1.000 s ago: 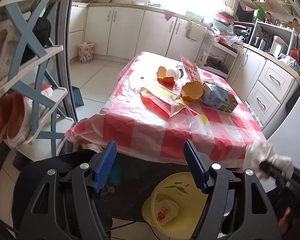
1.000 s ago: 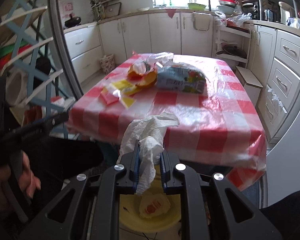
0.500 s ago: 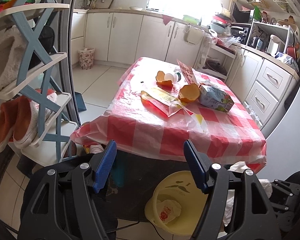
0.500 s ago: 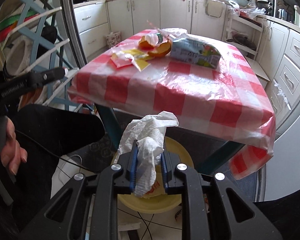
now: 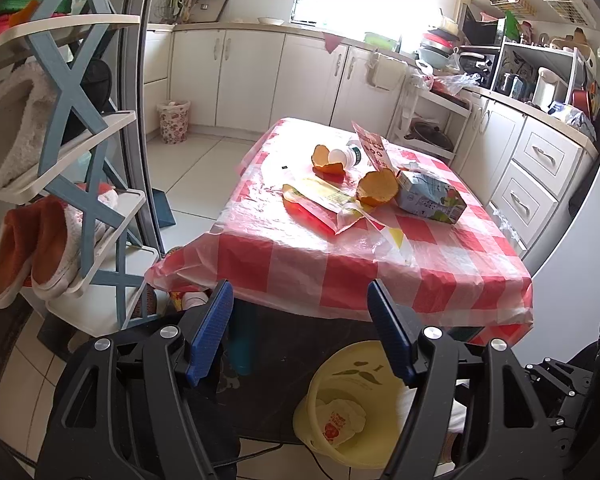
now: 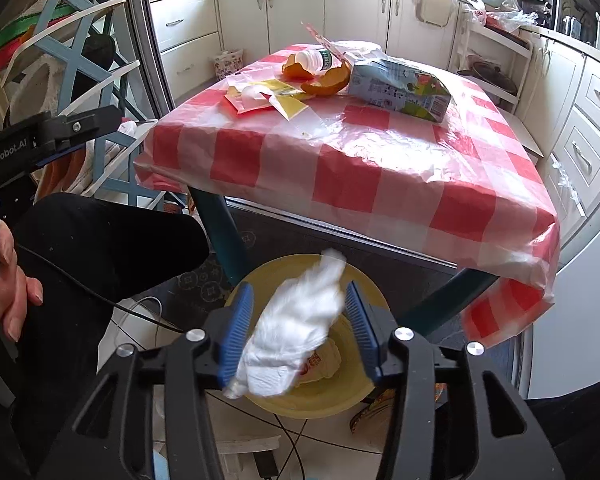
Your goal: Collect trash
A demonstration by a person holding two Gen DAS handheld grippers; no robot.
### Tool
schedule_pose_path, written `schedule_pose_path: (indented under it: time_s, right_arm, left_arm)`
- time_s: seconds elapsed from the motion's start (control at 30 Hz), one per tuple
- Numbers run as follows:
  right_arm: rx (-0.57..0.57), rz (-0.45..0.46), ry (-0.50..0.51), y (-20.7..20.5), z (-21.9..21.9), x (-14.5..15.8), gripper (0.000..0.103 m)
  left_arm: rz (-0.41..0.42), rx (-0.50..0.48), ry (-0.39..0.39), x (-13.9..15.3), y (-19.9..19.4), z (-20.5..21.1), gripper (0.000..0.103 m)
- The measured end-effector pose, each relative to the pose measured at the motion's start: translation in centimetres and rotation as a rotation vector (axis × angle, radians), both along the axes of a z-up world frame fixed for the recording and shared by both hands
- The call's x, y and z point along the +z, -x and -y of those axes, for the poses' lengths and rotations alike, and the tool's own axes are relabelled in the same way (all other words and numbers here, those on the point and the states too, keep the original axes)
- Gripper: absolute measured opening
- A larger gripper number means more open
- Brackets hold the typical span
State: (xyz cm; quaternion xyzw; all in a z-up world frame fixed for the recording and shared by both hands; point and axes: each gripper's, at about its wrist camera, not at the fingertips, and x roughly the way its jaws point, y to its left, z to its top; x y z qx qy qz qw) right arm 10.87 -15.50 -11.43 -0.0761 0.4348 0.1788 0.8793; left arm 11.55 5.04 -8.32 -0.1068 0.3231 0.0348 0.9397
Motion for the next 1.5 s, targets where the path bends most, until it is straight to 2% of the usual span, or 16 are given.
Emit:
schedule_pose_path:
  time_s: [0.13, 0.93, 1.5]
  right_arm:
    - [-0.005, 0.005, -0.004, 0.01, 0.06, 0.1, 0.057]
    - [-0.02, 0.024, -0.029, 0.06, 0.4, 0.74, 0.068]
    - [-0.025, 0.033, -0.034, 0.05, 0.59, 1.0, 0.07]
  left_arm:
    - [0.002, 0.0, -0.009, 0.11, 0.14, -0.03, 0.067]
    - [0.004, 0.003, -0.014, 0.16, 0.13, 0.01, 0.072]
    - [0.002, 0.004, -0.015, 0.12, 0.11, -0.05, 0.073]
